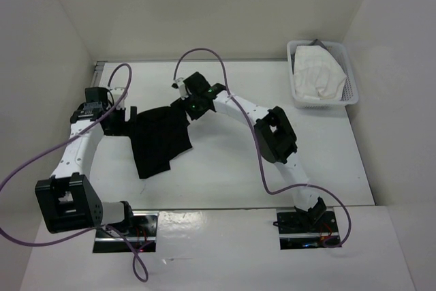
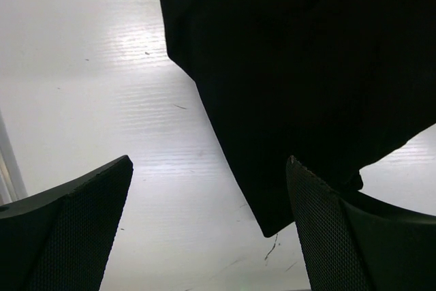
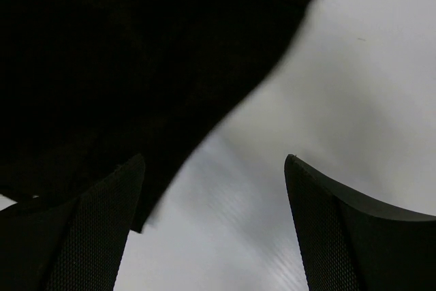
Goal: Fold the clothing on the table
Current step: Flatten the skirt out
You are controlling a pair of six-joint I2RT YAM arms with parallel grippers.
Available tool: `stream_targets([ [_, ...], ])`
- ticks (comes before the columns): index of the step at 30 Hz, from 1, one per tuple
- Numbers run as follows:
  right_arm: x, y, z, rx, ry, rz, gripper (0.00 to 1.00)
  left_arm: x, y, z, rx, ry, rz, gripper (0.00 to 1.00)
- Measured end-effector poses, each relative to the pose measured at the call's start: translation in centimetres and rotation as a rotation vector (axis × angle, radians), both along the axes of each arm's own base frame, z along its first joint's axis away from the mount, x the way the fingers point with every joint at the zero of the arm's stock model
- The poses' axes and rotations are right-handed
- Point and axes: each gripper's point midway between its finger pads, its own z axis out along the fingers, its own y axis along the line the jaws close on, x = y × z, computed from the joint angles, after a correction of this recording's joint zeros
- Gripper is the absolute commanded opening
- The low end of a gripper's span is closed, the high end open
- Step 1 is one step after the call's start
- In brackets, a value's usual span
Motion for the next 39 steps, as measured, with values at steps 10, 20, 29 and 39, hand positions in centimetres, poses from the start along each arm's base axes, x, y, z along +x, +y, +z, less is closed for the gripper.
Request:
stream_targets([
  [10,-6.4,5.3,-2.0,-0.013,0.038,0.152,0.87,2.0,-0.4,-2.2,-0.052,0.085,-0.03,0.99],
  [20,-6.2,3.7,-4.2,-0.078,0.011,0.128,0.87,3.4,-0.7,-2.7,-0.081,0.09,-0.046,0.99],
  [29,-5.6,-3.4,-4.2,-0.262,-0.133,0.103,0.87,3.7,-2.0,-2.6,-0.084,0.081,-0.093,0.99],
  [39,-4.6,-13.5,-2.9,-0.503,-0.247,0.108,0.88,3.9,-7.0,-4.7,-0.051,0.142,-0.261,0.99],
])
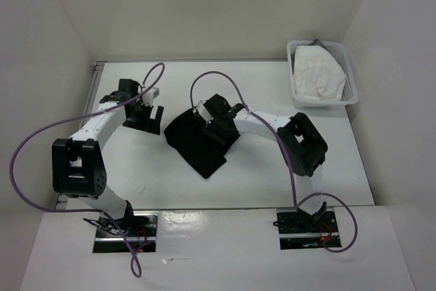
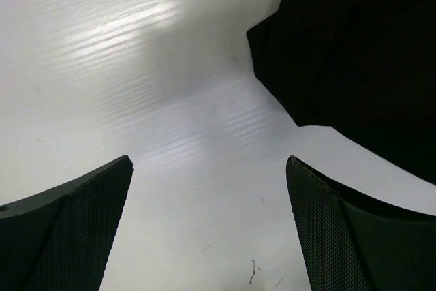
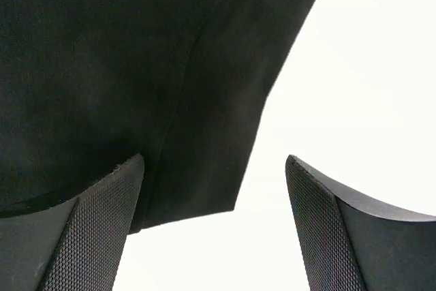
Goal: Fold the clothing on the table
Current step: Flatten the skirt out
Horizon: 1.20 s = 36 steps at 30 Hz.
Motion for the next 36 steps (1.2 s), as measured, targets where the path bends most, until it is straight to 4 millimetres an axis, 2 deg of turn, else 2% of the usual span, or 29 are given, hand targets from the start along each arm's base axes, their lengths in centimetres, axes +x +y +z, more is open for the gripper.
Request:
stream_targets([
  [6,0.6,-4.8,2.1,-0.065,-0.052,-0.028,0.88,1.6,-4.9,-0.3,0.036,-0.001,-0.155,0.99],
  [12,2.0,-10.0,7.1,0.013,-0.097,-0.121,0.88,4.8,-9.8,0.7,0.015,-0.045,-0.266,0.99],
  [15,3.0,-14.0,9.8,0.106,-0.115,-0.202,0.88,6.5,-11.2,1.5,-0.022,-0.063,-0.289,0.99],
  [17,3.4,-17.3,11.1,0.162,-0.131,-0.28,0.88,8.1,-12.1,2.1,-0.048,-0.085,-0.301,0.95],
  [18,3.3,-18.9,11.5,0.184,-0.135,-0.319,0.88,8.7,-12.5,2.3,-0.057,-0.093,-0.306,0.87],
  [20,2.4,-20.6,11.6,0.211,-0.129,-0.357,0.88,10.0,-13.2,2.3,-0.076,-0.104,-0.324,0.78],
  [22,1.1,-20.4,11.1,0.238,-0.093,-0.349,0.87,11.0,-13.9,1.8,-0.08,-0.105,-0.352,0.69],
  [25,-0.5,-19.9,9.8,0.265,-0.024,-0.33,0.87,11.7,-15.6,0.2,-0.074,-0.094,-0.422,0.69],
  [28,-1.3,-20.4,9.2,0.279,0.013,-0.339,0.87,11.3,-17.6,-1.5,-0.06,-0.069,-0.5,0.71],
  [33,-1.8,-21.2,9.8,0.32,0.021,-0.358,0.87,10.5,-20.2,-3.3,-0.023,-0.057,-0.601,0.74],
  [36,-1.9,-21.5,10.1,0.337,0.02,-0.366,0.87,10.6,-20.8,-3.5,0.007,-0.074,-0.627,0.74],
])
